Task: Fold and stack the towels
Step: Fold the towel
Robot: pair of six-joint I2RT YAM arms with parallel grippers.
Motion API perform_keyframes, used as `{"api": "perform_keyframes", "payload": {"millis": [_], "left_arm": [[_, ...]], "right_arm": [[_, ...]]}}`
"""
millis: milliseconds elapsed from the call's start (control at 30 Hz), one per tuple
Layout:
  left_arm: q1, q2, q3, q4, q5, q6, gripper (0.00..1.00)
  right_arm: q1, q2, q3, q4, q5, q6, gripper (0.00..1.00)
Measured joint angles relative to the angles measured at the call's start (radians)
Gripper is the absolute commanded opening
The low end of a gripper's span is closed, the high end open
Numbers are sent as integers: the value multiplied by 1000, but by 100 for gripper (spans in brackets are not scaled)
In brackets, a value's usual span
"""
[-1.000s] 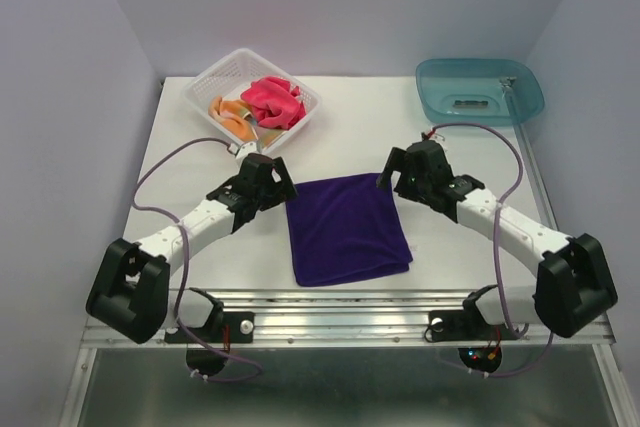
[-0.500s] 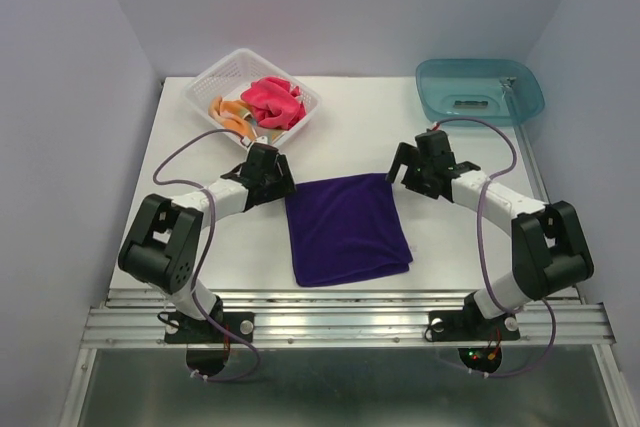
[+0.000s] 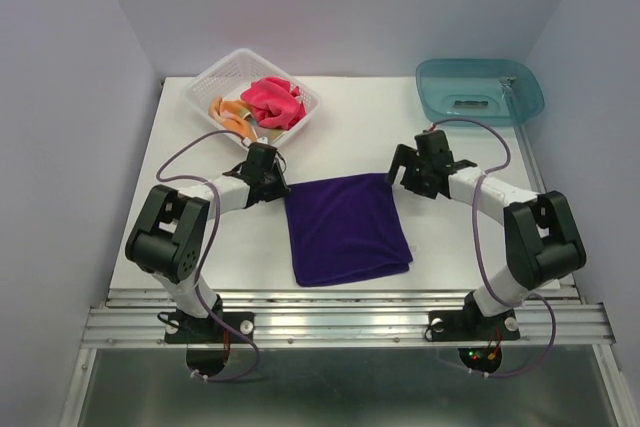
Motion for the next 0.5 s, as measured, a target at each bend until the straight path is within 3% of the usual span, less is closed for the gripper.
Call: {"api": "perform_keyframes", "payload": {"millis": [267, 500], "left_arm": [[2, 34, 24, 16, 26, 10, 0], [2, 37, 24, 26, 34, 13, 0]], "right_arm": [[0, 80, 67, 13, -34, -50, 78], [-1, 170, 113, 52, -82, -97, 53]]}}
